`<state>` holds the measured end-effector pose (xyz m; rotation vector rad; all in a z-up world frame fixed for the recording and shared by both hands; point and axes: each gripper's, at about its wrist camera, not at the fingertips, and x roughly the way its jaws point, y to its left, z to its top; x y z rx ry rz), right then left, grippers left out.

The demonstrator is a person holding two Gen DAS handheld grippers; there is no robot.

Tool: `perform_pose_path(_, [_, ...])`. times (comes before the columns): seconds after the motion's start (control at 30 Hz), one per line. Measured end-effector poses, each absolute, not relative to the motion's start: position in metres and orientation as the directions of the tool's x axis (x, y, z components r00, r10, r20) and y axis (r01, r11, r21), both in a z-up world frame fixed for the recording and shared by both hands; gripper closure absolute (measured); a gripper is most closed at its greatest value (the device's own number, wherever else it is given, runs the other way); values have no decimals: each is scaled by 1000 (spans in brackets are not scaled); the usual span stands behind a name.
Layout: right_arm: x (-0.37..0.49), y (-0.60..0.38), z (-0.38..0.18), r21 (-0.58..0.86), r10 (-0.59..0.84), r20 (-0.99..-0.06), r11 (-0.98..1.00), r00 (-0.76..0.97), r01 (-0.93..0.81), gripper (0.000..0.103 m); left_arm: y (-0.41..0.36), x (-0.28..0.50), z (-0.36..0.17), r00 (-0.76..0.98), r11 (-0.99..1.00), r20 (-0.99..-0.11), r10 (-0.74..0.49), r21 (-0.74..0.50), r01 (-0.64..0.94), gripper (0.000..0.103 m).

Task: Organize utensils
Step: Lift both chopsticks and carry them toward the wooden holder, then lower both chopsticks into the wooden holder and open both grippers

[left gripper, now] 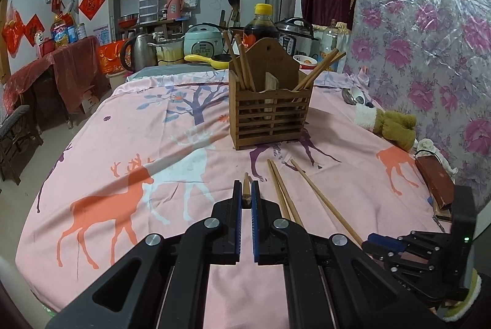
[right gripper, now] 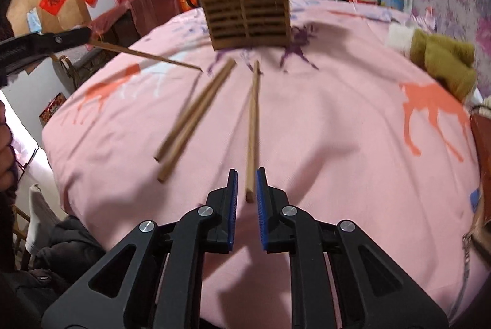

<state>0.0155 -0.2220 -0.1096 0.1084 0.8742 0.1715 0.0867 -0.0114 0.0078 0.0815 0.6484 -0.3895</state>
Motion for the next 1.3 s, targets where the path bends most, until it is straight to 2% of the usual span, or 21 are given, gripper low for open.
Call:
perform_pose_path(0.13, [9,-214,-113,99,146,-745,989,651,-109,84,-14,87,3,721,924,-612,-326,-43,381,97])
perform_pose_path(0.17, [7,-212,-113,88,137,-741,990,657,-107,88,-14,87,2,719,924,-613,-326,-45,381,97])
perform_pose_path(0.2, [5,-212,-112,89,137,-738,990,661,-107,97,-14,88,2,718,924,-615,-327,-46,381,97])
perform_pose_path(0.23, [5,-213,-111,82,126,-733,992,669,-98,97,-15,88,2,718,924,-615,-326,-46,381,97])
perform_pose_path(0.43, [0,-230,-62,84,93,-629,995,772,-51,98,-16,90,12,730,921,-599,-330,-36,387,97])
perform_pose_path(0.7, [18,-240,25,110,113,-458,991,882,-69,98,-29,95,58,763,902,-533,-366,-1,432,97])
perform_pose_path(1.1, [63,-228,80,90,133,-398,990,908,-105,98,-65,128,117,764,866,-483,-429,21,500,97])
perform_pose_path(1.3, [111,-225,134,88,104,-290,993,951,-82,98,-82,162,171,822,879,-370,-433,28,476,97])
